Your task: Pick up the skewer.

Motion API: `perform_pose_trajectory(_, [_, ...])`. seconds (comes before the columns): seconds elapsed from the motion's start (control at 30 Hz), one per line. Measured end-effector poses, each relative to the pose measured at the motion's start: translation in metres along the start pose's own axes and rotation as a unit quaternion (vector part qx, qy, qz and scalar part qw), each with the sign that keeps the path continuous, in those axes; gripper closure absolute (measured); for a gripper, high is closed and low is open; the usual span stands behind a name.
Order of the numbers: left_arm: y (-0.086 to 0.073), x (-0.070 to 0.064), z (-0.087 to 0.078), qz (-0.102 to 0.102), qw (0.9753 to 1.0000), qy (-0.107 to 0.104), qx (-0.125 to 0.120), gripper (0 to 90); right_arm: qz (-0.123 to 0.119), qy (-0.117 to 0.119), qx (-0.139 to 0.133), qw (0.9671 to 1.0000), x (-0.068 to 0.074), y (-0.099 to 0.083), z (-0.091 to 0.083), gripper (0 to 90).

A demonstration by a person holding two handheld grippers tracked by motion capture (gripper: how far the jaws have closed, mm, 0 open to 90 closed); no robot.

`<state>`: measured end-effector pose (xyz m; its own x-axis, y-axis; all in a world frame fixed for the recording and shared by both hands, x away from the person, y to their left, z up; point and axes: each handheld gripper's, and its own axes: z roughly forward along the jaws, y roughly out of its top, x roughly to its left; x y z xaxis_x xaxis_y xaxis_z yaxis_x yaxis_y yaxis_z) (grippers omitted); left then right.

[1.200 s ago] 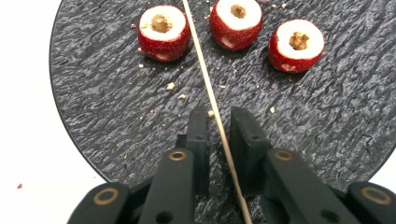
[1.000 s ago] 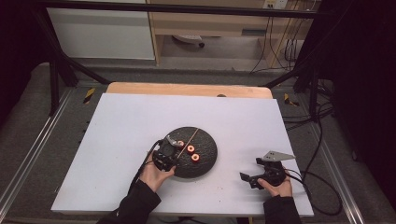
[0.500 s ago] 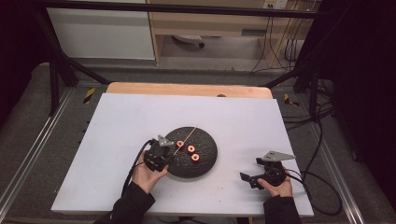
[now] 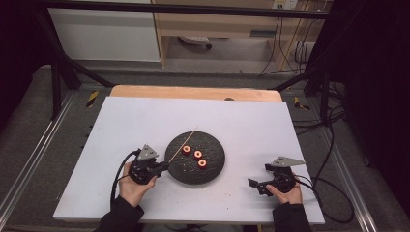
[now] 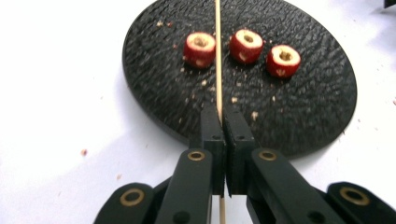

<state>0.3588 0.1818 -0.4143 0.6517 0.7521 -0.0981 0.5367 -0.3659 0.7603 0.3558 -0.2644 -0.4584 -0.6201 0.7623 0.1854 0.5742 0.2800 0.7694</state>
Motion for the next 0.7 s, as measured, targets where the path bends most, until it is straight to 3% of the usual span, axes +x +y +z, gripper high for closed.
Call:
perform_pose_trajectory(0.1, [-0.010,0.006,-0.007,-0.001,0.9999,-0.006,-0.012,88.1,0.002,0.000,-0.001,1.0000,0.000,0.000,0.000,1.2])
perform_pose_trajectory(0.27, [-0.024,0.016,-0.019,0.000,0.9997,0.001,-0.026,88.1,0.010,-0.003,0.000,0.9999,0.000,0.001,0.000,1.2])
perform_pose_trajectory(0.53, [-0.040,0.022,-0.027,0.011,0.9993,-0.014,-0.034,88.1,0.010,-0.005,0.008,0.9999,0.007,0.009,0.006,1.1])
perform_pose_trajectory(0.7, [-0.045,0.023,-0.028,0.015,0.9991,-0.013,-0.037,88.1,0.006,0.000,0.011,0.9999,0.015,0.019,0.012,0.9])
